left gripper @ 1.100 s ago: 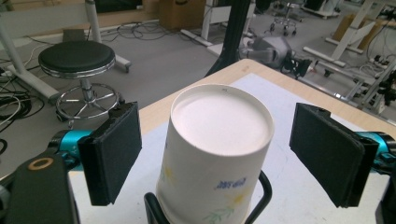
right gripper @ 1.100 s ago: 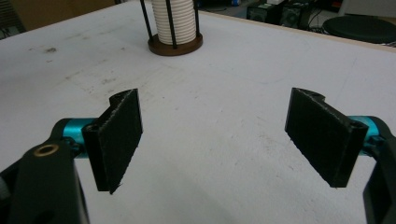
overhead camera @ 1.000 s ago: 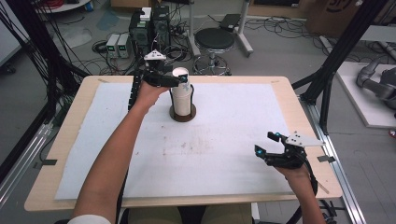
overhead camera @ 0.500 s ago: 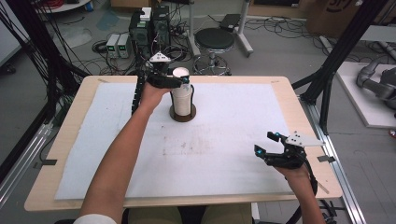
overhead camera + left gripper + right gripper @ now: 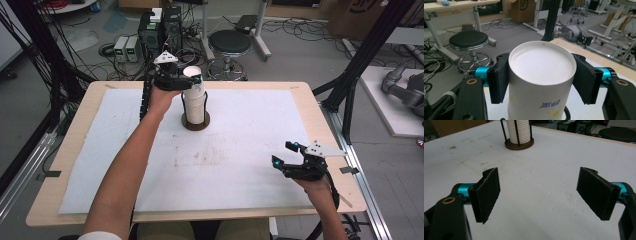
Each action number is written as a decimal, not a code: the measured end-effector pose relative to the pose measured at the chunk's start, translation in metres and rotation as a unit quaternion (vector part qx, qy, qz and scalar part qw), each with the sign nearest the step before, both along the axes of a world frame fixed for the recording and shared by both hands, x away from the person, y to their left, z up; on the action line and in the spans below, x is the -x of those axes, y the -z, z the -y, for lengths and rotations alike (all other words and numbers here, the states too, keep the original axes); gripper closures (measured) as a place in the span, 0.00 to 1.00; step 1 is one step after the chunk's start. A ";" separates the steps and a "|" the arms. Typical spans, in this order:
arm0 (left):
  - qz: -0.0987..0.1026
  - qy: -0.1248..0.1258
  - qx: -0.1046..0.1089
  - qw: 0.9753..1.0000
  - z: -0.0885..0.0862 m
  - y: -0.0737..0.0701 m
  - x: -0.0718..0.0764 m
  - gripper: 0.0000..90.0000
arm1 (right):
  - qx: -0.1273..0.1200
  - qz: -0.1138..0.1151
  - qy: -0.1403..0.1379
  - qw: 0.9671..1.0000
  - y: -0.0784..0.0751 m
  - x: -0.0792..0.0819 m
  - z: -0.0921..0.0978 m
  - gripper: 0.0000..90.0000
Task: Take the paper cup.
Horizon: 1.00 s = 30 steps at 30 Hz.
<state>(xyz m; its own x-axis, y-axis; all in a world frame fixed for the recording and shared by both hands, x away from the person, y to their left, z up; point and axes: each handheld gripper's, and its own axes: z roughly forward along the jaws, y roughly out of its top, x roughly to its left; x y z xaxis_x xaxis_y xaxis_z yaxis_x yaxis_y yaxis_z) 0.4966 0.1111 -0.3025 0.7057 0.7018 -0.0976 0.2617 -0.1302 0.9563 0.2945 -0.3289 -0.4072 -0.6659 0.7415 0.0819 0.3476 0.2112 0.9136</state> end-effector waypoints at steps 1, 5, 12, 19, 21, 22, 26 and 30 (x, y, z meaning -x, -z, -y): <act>0.003 0.000 0.006 1.000 -0.001 -0.003 0.001 0.39 | 0.000 0.001 0.000 1.000 0.000 0.000 0.000 0.22; 0.015 -0.003 0.011 1.000 -0.003 -0.015 0.004 0.40 | 0.002 -0.001 -0.001 1.000 0.000 0.000 -0.001 0.22; 0.042 -0.016 0.033 0.998 -0.015 -0.044 0.015 0.40 | 0.002 0.001 0.000 1.000 0.000 0.000 -0.002 0.22; 0.069 -0.022 0.058 0.996 -0.039 -0.070 0.034 0.41 | 0.003 0.000 -0.001 1.000 0.001 0.000 -0.002 0.22; 0.070 -0.021 0.059 0.996 -0.042 -0.072 0.037 0.41 | 0.003 0.000 0.000 1.000 0.001 0.000 -0.002 0.22; 0.073 -0.019 0.054 0.996 -0.048 -0.074 0.043 0.41 | 0.004 0.000 0.000 1.000 0.001 0.000 -0.002 0.22; 0.072 -0.014 0.050 0.996 -0.059 -0.071 0.055 0.41 | 0.005 0.000 -0.001 1.000 0.000 0.000 -0.003 0.22; 0.070 -0.008 0.049 0.996 -0.068 -0.061 0.068 0.41 | 0.005 -0.004 -0.004 1.000 0.000 0.000 -0.005 0.22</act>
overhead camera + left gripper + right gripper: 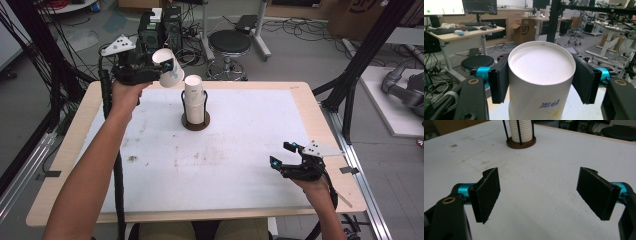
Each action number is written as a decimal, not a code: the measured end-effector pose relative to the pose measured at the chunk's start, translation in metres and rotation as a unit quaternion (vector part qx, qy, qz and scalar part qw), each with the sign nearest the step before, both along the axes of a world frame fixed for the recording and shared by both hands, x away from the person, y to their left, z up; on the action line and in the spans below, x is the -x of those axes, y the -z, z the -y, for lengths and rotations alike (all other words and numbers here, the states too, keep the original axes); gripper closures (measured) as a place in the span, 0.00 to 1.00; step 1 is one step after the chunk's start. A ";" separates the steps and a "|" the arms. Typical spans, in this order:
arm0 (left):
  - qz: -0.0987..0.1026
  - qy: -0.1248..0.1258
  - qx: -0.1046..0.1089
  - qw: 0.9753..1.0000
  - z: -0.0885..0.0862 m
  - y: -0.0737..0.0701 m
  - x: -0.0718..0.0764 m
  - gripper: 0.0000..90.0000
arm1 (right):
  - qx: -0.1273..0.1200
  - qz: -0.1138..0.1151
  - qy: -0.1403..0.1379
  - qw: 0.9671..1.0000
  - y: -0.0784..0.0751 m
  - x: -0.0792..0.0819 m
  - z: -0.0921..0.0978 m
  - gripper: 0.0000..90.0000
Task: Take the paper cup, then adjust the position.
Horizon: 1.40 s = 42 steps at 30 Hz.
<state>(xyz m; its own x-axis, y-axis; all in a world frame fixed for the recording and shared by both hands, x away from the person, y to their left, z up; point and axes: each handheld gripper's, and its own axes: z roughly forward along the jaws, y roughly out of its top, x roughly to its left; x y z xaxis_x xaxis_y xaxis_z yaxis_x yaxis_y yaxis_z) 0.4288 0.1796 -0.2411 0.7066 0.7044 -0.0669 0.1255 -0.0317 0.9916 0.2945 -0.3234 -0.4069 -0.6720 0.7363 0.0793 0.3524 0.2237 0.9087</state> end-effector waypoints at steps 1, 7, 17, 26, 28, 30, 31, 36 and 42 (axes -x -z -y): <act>0.000 0.000 0.000 1.000 0.000 0.000 0.000 0.41 | 0.000 0.000 0.000 1.000 0.000 0.000 0.000 0.22; -0.002 0.006 -0.011 1.000 -0.012 0.016 0.020 0.41 | 0.002 -0.005 -0.010 1.000 0.000 -0.002 -0.006 0.22; -0.015 0.027 -0.039 0.999 -0.013 0.049 0.044 0.41 | 0.024 -0.013 -0.043 0.999 0.000 -0.009 -0.025 0.22; -0.024 0.049 -0.037 0.998 -0.006 0.069 0.057 0.41 | 0.018 -0.015 -0.065 0.998 -0.001 -0.011 -0.033 0.21; -0.025 0.052 -0.039 0.998 -0.006 0.070 0.058 0.41 | 0.017 -0.017 -0.067 0.997 -0.001 -0.010 -0.034 0.21; -0.028 0.063 -0.036 0.997 -0.002 0.076 0.062 0.41 | 0.020 -0.015 -0.077 0.997 -0.002 -0.010 -0.037 0.22; -0.029 0.065 -0.035 0.997 -0.001 0.078 0.063 0.41 | 0.022 -0.015 -0.081 0.996 -0.003 -0.010 -0.038 0.21; -0.036 0.081 -0.040 0.995 0.005 0.089 0.071 0.41 | 0.022 -0.009 -0.102 0.995 -0.005 -0.009 -0.047 0.22; -0.040 0.095 -0.044 0.994 0.013 0.094 0.081 0.41 | 0.018 -0.004 -0.119 0.993 -0.009 -0.010 -0.058 0.22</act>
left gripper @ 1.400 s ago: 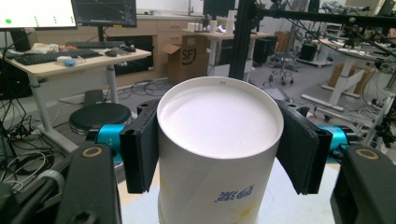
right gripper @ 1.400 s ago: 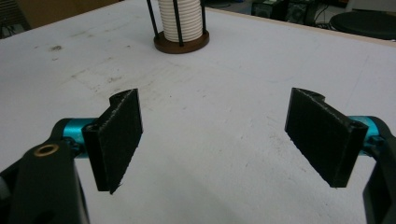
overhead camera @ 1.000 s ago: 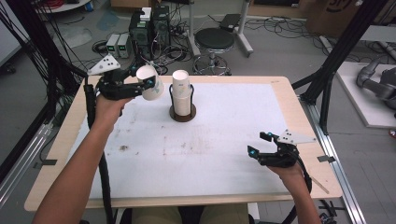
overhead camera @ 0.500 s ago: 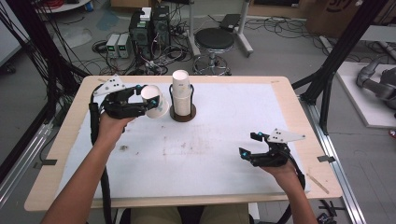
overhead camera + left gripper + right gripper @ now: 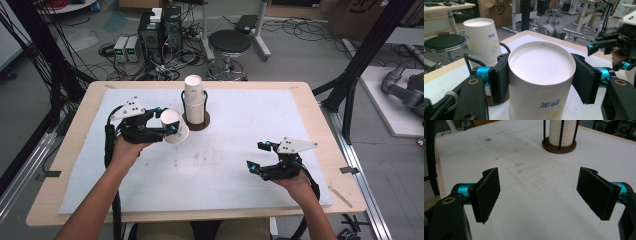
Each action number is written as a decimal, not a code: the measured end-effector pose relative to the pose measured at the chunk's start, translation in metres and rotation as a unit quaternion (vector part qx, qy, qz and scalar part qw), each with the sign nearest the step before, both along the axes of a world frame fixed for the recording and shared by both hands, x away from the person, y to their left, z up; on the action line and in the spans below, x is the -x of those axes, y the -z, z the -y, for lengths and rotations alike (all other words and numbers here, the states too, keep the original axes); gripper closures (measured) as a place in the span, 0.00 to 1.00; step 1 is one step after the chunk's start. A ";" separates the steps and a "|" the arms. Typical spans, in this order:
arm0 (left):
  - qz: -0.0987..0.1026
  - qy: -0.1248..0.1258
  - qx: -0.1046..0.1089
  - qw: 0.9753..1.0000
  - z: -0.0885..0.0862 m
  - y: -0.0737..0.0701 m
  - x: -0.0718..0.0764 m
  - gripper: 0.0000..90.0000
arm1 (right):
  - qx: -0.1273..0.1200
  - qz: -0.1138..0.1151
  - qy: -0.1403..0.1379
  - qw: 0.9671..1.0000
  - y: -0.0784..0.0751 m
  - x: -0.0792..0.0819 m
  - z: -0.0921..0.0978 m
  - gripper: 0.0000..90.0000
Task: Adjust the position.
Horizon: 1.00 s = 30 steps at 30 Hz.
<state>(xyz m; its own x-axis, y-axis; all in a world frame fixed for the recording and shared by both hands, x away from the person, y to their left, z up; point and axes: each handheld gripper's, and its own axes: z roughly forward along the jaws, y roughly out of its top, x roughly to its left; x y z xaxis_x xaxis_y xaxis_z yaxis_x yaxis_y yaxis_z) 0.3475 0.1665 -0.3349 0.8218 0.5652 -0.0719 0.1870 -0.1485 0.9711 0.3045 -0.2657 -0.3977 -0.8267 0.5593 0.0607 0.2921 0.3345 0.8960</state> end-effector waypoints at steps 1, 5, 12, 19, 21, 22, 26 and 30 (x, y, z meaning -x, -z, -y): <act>0.000 0.000 0.000 1.000 0.000 0.000 0.000 0.41 | 0.000 0.000 0.000 1.000 0.000 0.000 0.000 0.22; -0.003 0.019 -0.003 1.000 0.008 0.004 0.006 0.41 | -0.007 -0.010 -0.018 1.000 -0.006 -0.004 -0.006 0.22; -0.007 0.040 -0.001 0.999 0.018 0.009 0.009 0.41 | -0.013 -0.012 -0.037 0.999 -0.010 -0.009 -0.017 0.22; -0.011 0.071 0.000 0.997 0.031 0.014 0.012 0.41 | -0.028 0.000 -0.060 0.998 -0.013 -0.011 -0.027 0.22; -0.011 0.077 0.000 0.997 0.035 0.015 0.012 0.41 | -0.026 0.001 -0.065 0.998 -0.012 -0.011 -0.029 0.22; -0.012 0.081 0.002 0.997 0.036 0.015 0.013 0.41 | -0.026 0.002 -0.065 0.998 -0.012 -0.011 -0.030 0.22; -0.012 0.091 0.000 0.996 0.041 0.015 0.013 0.41 | -0.028 0.008 -0.069 0.997 -0.011 -0.010 -0.031 0.22; -0.012 0.106 -0.002 0.994 0.047 0.016 0.013 0.41 | -0.030 0.005 -0.077 0.997 -0.011 -0.009 -0.035 0.22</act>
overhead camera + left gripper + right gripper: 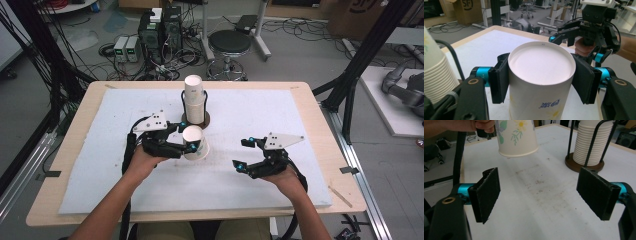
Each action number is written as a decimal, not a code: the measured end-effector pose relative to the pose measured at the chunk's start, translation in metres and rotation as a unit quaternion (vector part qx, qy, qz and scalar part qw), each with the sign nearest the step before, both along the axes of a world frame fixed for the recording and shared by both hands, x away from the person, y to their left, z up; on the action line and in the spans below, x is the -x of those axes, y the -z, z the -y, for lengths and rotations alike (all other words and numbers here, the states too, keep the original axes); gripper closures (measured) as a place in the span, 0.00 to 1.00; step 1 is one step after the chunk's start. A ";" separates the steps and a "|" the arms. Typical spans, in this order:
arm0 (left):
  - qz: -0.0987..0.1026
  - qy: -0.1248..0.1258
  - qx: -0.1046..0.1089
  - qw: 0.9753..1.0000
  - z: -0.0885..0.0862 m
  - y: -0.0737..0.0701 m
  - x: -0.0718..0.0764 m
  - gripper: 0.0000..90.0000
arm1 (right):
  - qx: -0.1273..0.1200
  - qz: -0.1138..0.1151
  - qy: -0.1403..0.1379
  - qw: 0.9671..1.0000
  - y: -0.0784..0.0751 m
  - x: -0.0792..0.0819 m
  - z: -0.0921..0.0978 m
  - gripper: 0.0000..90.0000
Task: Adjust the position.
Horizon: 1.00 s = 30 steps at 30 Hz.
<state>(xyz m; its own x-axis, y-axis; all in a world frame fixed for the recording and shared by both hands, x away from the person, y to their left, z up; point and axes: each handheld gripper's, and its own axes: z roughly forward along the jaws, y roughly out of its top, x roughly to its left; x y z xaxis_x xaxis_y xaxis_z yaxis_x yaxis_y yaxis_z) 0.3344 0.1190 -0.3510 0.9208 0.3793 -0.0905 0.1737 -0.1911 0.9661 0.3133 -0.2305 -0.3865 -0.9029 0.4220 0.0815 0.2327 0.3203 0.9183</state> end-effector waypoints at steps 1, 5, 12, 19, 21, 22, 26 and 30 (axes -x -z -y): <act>0.000 0.000 0.000 1.000 0.000 0.000 0.000 0.41 | -0.001 0.002 -0.002 1.000 0.000 0.000 -0.001 0.22; -0.003 0.020 0.001 1.000 0.005 0.000 0.002 0.41 | -0.003 0.005 -0.013 1.000 -0.001 -0.001 -0.007 0.22; -0.005 0.036 0.003 0.999 0.011 0.001 0.003 0.41 | -0.006 0.004 -0.028 1.000 -0.001 -0.005 -0.019 0.22; -0.004 0.058 0.004 0.998 0.017 0.001 0.004 0.41 | -0.004 0.001 -0.053 0.999 -0.001 -0.007 -0.033 0.22; -0.004 0.065 0.004 0.998 0.019 0.001 0.005 0.41 | -0.003 -0.002 -0.063 0.998 -0.001 -0.007 -0.039 0.22; -0.005 0.071 0.004 0.997 0.021 0.001 0.005 0.41 | -0.002 -0.002 -0.067 0.998 -0.001 -0.007 -0.041 0.22; -0.004 0.084 0.007 0.996 0.024 0.001 0.005 0.41 | -0.007 -0.006 -0.074 0.997 -0.001 -0.007 -0.047 0.22; -0.005 0.090 0.009 0.996 0.026 0.001 0.006 0.41 | -0.006 -0.008 -0.081 0.997 0.001 -0.008 -0.054 0.22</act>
<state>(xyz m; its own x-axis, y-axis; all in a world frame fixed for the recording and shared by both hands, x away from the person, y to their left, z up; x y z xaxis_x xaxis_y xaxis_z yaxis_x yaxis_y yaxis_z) 0.3288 0.0926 -0.3520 0.9727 0.2070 -0.1054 0.1481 -0.2031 0.9679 0.3212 -0.1769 -0.3873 -0.9575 0.2703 0.1008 0.1938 0.3440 0.9188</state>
